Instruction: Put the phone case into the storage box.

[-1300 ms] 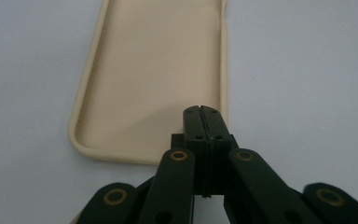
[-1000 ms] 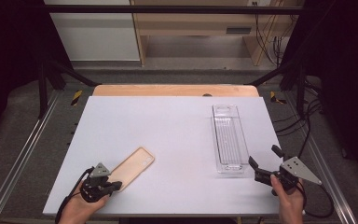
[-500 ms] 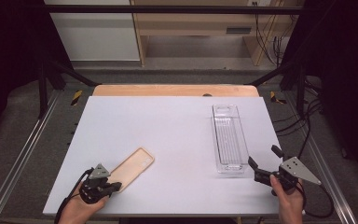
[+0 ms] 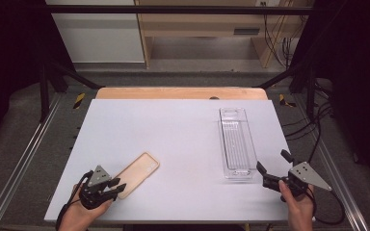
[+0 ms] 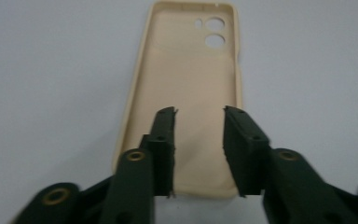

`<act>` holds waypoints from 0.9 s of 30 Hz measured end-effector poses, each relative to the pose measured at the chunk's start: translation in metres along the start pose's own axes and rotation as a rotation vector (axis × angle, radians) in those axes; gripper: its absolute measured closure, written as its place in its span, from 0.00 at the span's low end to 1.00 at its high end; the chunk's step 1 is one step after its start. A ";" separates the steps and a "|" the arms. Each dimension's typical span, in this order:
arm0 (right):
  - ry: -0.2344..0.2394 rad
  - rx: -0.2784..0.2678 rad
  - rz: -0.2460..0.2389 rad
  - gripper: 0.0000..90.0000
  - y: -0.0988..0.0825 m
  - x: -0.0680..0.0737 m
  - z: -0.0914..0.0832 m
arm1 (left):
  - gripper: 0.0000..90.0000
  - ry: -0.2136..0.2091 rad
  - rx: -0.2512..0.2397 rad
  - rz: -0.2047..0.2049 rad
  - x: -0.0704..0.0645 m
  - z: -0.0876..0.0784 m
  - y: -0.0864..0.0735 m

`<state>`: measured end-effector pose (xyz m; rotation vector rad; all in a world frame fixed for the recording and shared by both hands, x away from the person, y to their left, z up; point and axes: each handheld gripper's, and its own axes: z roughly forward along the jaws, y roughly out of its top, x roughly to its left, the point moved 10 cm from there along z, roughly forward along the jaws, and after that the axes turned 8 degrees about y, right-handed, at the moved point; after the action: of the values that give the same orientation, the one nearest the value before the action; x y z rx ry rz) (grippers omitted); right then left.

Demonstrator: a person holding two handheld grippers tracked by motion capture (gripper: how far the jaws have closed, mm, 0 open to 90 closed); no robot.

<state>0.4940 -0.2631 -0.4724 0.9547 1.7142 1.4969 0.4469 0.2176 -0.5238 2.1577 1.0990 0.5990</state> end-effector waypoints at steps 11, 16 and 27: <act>0.005 0.000 -0.003 0.04 0.000 0.001 0.000 | 0.14 0.029 -0.100 -0.003 0.006 -0.002 0.018; 0.006 -0.003 -0.004 0.04 0.000 0.001 0.000 | 0.06 0.023 -0.096 0.001 0.005 0.001 0.018; 0.005 -0.002 -0.003 0.04 0.000 0.001 0.000 | 0.06 0.029 -0.058 0.020 0.003 0.008 0.015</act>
<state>0.4936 -0.2620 -0.4722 0.9471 1.7165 1.5005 0.4620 0.2110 -0.5182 2.1189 1.0640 0.6645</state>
